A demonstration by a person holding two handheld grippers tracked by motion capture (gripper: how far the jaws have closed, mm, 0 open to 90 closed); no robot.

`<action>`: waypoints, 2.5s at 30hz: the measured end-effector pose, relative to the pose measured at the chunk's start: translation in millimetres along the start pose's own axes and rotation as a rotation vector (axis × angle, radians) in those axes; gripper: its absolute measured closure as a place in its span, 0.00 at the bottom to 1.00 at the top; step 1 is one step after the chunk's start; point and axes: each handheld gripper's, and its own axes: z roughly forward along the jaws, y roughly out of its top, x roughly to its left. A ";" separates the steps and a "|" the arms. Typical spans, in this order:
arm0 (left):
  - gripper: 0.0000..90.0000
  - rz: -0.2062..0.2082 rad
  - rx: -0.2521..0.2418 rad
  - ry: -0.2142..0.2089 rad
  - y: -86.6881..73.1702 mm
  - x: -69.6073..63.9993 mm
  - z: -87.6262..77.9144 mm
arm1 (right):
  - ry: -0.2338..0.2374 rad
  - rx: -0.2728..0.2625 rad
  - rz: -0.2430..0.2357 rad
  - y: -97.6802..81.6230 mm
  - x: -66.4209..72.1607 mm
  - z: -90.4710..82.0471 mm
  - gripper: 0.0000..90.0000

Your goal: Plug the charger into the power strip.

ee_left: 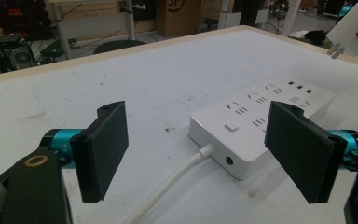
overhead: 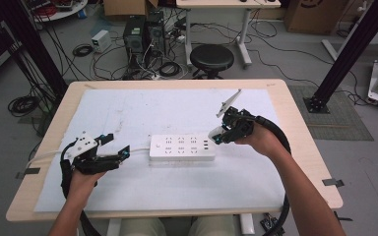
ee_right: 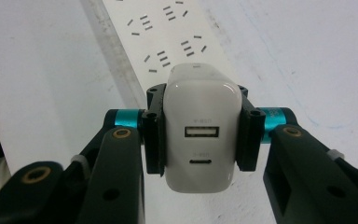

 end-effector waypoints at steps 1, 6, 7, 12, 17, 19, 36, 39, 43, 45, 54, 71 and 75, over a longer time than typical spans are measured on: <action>0.24 -0.001 0.001 -0.001 0.1 0.3 0.1 | -0.001 0.002 -0.006 2.4 -0.3 0.6 0.70; 0.24 -0.007 -0.001 0.001 -1.4 2.2 0.9 | 0.006 0.015 -0.032 14.2 -2.2 6.4 0.70; 0.24 -0.008 -0.002 0.000 -1.8 2.6 0.9 | 0.007 0.022 -0.032 16.2 -2.6 8.1 0.70; 0.24 -0.014 0.001 -0.003 -4.7 5.2 0.0 | 0.011 0.035 -0.045 25.8 -5.7 14.9 0.70; 0.24 -0.020 -0.001 0.000 -7.4 8.1 0.0 | 0.020 0.045 -0.061 36.4 -8.2 20.1 0.70; 0.24 -0.020 -0.001 0.001 -8.0 9.2 -0.1 | 0.021 0.053 -0.071 40.2 -9.1 22.7 0.70; 0.24 -0.029 0.002 0.007 -14.8 16.4 -3.7 | 0.053 0.126 -0.135 62.8 -11.6 47.7 0.70; 0.24 -0.030 0.004 0.006 -15.6 17.1 -4.2 | 0.059 0.138 -0.152 65.5 -12.1 52.5 0.70; 0.24 -0.029 0.000 0.004 -16.4 17.3 -4.3 | 0.064 0.154 -0.199 67.7 -12.2 57.8 0.70; 0.24 -0.028 0.001 0.003 -16.7 17.5 -4.3 | 0.070 0.161 -0.203 67.6 -12.2 59.5 0.70; 0.24 -0.035 0.007 0.000 -19.5 17.5 -3.4 | 0.075 0.202 -0.241 66.5 -12.8 69.1 0.70; 0.24 -0.046 0.000 0.001 -22.7 19.7 -3.8 | 0.060 0.269 -0.361 74.3 -4.0 79.3 0.70; 0.24 -0.048 0.004 -0.002 -23.7 20.1 -4.1 | 0.056 0.295 -0.387 78.4 -2.0 80.7 0.70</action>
